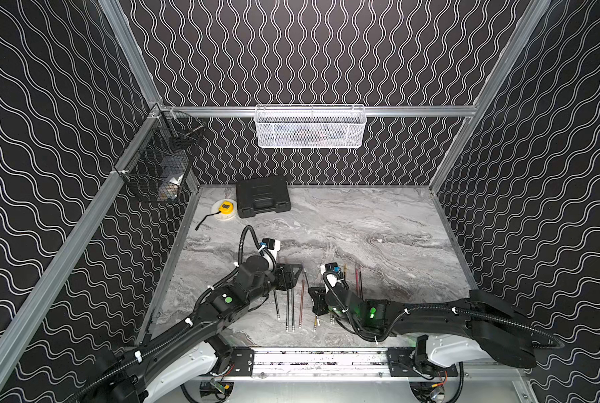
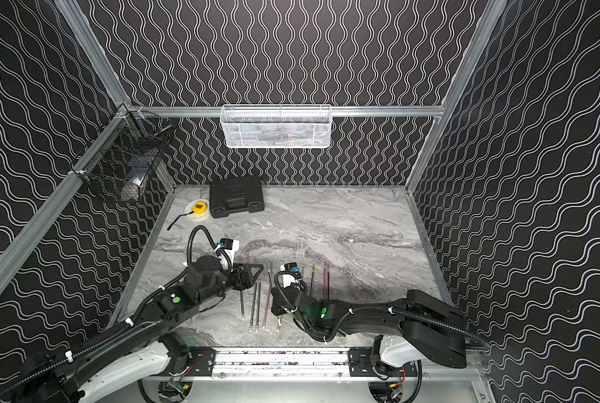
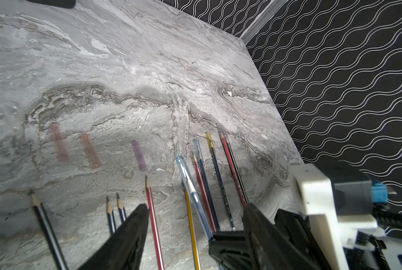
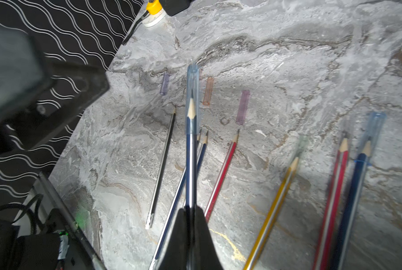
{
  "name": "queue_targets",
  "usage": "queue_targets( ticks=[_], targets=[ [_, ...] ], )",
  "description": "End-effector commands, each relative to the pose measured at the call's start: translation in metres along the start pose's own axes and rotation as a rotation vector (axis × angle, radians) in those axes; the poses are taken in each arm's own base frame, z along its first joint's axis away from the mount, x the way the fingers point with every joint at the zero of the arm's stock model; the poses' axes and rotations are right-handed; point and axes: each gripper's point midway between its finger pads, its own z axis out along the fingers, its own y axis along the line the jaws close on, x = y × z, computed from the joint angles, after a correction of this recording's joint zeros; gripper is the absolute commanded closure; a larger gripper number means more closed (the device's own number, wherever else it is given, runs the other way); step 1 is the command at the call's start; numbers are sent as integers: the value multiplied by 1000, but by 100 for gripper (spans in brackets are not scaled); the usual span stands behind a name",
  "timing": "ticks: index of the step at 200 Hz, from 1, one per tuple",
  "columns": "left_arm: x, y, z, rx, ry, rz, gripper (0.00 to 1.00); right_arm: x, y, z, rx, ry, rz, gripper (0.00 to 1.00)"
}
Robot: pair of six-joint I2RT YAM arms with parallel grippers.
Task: Remove the protective cover of the pencils
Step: Pick up the pencil from the center of the board.
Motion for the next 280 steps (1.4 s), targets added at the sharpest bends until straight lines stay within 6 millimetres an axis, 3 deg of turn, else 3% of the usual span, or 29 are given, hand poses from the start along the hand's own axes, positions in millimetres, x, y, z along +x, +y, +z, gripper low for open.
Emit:
queue_targets(
  ticks=[1, 51, 76, 169, 207, 238, 280],
  targets=[
    [-13, -11, 4, 34, -32, -10, 32, -9, 15, -3, -55, -19, 11, 100],
    [-6, 3, 12, -8, -37, -30, 33, -11, 14, -4, -84, -57, 1, 100],
    [-4, -1, 16, 11, -23, -40, 35, -13, 17, -9, -98, -50, 10, 100],
    [0, -1, 20, 9, -9, -60, 55, -18, 39, -11, -191, -54, 44, 100],
    [-1, 4, 19, -13, -18, -62, 56, -18, 48, -9, -204, -46, 30, 100],
    [-1, 3, 16, 1, -28, -70, 62, -15, 50, -6, -204, -34, 35, 100],
    [-3, 9, 14, -38, -35, -76, 79, -15, 53, -5, -207, -39, 33, 100]
  ],
)
